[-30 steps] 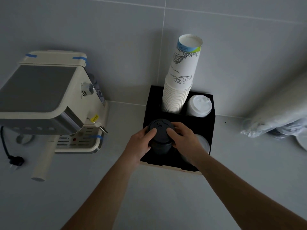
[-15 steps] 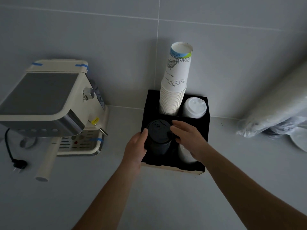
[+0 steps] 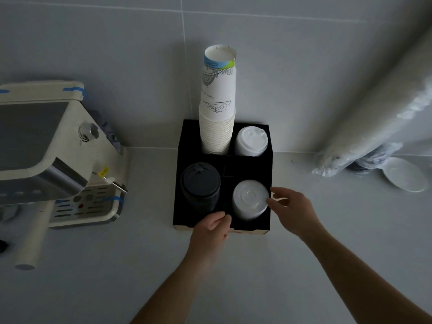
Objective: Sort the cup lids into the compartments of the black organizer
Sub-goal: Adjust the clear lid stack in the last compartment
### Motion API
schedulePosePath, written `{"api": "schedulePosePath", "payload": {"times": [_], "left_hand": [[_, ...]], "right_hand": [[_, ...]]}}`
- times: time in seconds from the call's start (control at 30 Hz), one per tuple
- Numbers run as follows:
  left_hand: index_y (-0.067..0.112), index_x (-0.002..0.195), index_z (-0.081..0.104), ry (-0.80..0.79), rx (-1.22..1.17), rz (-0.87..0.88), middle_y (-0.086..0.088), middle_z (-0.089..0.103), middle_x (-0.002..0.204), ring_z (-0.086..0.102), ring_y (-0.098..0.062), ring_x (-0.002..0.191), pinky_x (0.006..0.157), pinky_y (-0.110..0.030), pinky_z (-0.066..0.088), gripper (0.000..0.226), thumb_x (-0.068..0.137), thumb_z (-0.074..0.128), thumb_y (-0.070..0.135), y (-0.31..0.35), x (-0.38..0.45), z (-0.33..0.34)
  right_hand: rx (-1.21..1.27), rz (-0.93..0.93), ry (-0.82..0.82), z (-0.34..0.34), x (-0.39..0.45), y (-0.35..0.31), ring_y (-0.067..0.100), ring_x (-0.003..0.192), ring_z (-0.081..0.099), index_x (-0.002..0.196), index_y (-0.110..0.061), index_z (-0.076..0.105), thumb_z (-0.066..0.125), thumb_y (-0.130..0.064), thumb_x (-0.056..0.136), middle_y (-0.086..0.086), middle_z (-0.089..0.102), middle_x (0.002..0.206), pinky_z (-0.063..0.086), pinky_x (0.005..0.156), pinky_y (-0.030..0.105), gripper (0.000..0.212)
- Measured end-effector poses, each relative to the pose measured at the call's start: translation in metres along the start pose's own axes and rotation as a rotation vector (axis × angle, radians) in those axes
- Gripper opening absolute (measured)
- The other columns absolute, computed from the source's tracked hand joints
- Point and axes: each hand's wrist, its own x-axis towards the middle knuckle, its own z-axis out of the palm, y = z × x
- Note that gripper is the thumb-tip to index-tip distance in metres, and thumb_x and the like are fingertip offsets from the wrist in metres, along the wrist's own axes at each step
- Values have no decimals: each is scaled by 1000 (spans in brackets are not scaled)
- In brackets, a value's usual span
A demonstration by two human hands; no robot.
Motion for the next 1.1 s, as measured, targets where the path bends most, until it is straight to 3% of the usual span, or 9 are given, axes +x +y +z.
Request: {"api": "schedulePosePath", "payload": {"times": [0.1,0.2,0.33,0.43,0.53,0.67,0.8,0.93,1.1], "left_hand": [[10,140,45,-55,88,-42,-10,51,141,52,-19,125,107,-33,41,55,91,60,30,3,13,23],[9,146,35,-30,113,-86,-7,40,151,42,-23,135,110,-38,36,64,92,56,36,4,29,41],[23,144,39,14,178,-88,-3,49,145,50,-20,128,105,-40,42,61,88,54,42,0,47,54],[26,141,44,36,179,-70,0,58,133,56,-19,116,93,-32,46,47,94,50,30,1,52,59],[27,141,42,49,147,-74,0,57,133,56,-17,114,89,-29,44,46,96,48,25,-1,54,61],[29,140,44,80,117,-70,1,59,131,56,-17,116,92,-31,45,44,97,46,23,-3,57,60],[31,139,45,91,96,-72,-1,61,129,58,-19,113,100,-38,48,42,98,42,25,-6,62,59],[31,145,38,107,96,-65,-1,55,138,54,-20,121,103,-37,45,47,98,41,25,-6,62,63],[30,145,38,92,136,-47,-1,54,138,52,-19,121,92,-29,43,46,99,40,23,-4,62,64]], "right_hand": [[-156,-178,23,8,-1,9,14,86,64,125,-14,66,71,-25,85,1,66,118,51,81,25,42],[-223,-307,-25,14,0,10,22,111,64,130,-13,63,75,-21,82,3,58,139,52,97,38,50],[-348,-299,-129,18,4,5,16,137,45,142,-19,50,73,-35,82,-5,37,157,38,112,29,66],[-417,-306,-163,22,8,2,12,142,37,143,-19,49,69,-40,84,-5,37,157,32,114,26,66],[-461,-313,-201,25,9,-3,13,146,30,143,-17,48,62,-42,89,-4,37,157,29,116,28,61],[-475,-356,-207,26,11,-6,13,144,31,139,-16,52,55,-35,95,-4,40,155,32,112,28,48],[-422,-376,-213,29,13,-2,14,147,28,142,-16,50,58,-33,94,-2,38,157,31,115,31,52],[-452,-366,-216,29,10,4,14,148,25,145,-17,45,55,-37,96,-2,34,159,30,116,31,54],[-543,-370,-187,22,6,-1,11,144,33,139,-18,51,50,-42,97,-7,40,154,39,107,30,48]]}}
